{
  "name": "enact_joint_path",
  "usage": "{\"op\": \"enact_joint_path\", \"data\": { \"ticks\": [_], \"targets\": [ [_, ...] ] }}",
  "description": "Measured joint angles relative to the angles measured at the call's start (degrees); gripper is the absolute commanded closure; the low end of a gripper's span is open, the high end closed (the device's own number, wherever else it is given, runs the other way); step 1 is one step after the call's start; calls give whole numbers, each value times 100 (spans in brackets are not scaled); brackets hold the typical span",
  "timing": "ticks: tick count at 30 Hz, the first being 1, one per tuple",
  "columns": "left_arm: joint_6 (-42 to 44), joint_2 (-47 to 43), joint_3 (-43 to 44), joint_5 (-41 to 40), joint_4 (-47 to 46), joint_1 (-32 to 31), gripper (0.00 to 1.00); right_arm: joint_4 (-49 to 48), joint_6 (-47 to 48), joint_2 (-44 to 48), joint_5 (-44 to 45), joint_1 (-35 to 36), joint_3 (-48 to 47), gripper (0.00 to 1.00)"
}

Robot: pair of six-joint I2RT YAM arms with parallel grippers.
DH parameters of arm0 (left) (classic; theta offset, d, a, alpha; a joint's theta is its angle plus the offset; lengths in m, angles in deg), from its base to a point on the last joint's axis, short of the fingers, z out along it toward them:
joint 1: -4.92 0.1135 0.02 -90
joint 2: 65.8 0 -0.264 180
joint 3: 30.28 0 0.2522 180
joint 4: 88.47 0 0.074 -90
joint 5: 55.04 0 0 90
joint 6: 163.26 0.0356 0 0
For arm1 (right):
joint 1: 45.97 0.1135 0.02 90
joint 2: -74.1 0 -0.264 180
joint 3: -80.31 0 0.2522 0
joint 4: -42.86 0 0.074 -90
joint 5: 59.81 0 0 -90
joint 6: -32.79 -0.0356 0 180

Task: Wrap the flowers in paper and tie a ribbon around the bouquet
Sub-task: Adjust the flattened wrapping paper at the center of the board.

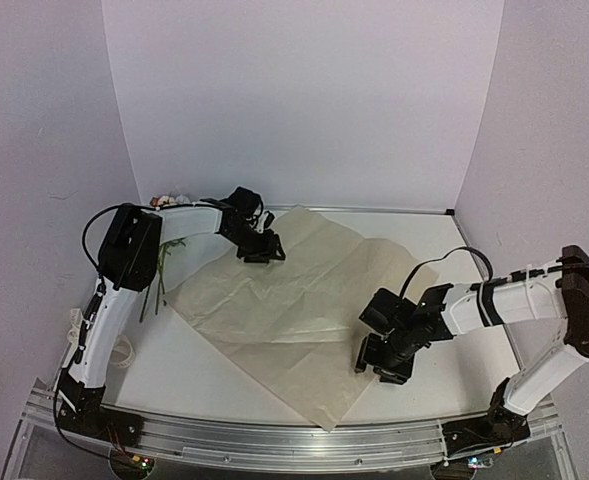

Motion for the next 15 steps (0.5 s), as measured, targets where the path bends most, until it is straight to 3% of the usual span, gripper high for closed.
{"op": "enact_joint_path", "data": {
  "ticks": [3, 7, 10, 15],
  "targets": [
    [46, -4, 4, -2, 34, 2, 39, 355, 230, 364, 90, 0, -14, 17],
    [105, -63, 38, -43, 137, 2, 32, 1149, 887, 903, 196, -31, -328, 17],
    [109, -339, -27, -194, 218, 9, 28, 1651, 1586, 1091, 45, -231, -806, 22],
    [46, -1504, -735, -655, 157, 111, 25, 1959, 2629, 887, -479, -852, -1447, 45]
  ]
}}
